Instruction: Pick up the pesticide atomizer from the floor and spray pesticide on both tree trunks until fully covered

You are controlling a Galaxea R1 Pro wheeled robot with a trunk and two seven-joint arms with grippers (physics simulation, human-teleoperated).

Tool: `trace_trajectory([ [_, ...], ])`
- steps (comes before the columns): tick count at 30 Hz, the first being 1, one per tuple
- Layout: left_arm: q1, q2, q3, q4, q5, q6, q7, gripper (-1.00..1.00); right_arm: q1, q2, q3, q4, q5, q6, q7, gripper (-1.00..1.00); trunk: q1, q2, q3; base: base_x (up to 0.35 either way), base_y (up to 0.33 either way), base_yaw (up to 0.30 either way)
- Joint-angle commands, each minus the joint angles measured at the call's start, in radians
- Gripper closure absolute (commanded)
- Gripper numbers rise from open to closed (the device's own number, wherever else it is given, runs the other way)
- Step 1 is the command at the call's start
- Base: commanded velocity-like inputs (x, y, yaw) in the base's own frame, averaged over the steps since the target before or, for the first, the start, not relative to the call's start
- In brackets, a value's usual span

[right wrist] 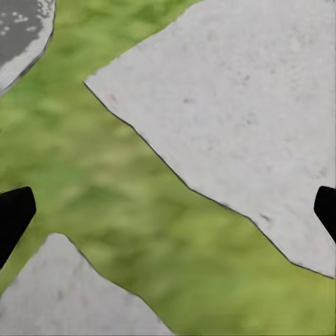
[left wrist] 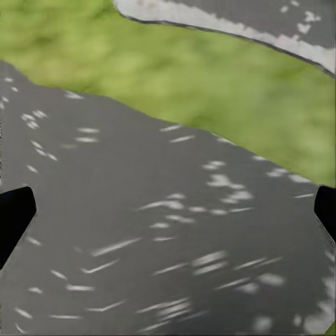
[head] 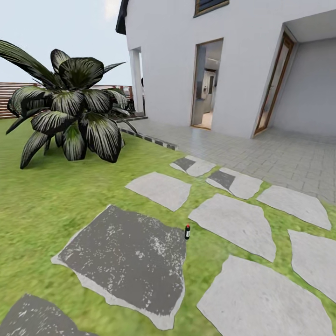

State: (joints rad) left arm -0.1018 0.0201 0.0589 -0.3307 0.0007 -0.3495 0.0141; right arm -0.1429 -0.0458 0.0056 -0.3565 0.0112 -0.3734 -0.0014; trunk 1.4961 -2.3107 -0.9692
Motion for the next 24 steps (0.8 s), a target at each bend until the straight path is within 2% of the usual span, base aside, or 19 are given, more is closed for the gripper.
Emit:
trace_trajectory([
  [1, -0.001, 0.000, 0.001, 0.001, 0.000, -0.003, 0.001, -1.00, 0.000, 0.000, 0.001, 0.001, 0.001, -0.003, 0.000, -1.00, 0.000, 0.000, -0.001, 0.339, 0.113, 0.000],
  [24, -0.001, 0.000, 0.001, 0.001, 0.001, -0.003, 0.001, -1.00, 0.000, 0.000, 0.001, 0.001, 0.001, -0.004, 0.000, -1.00, 0.000, 0.000, -0.001, 0.312, 0.161, -0.008],
])
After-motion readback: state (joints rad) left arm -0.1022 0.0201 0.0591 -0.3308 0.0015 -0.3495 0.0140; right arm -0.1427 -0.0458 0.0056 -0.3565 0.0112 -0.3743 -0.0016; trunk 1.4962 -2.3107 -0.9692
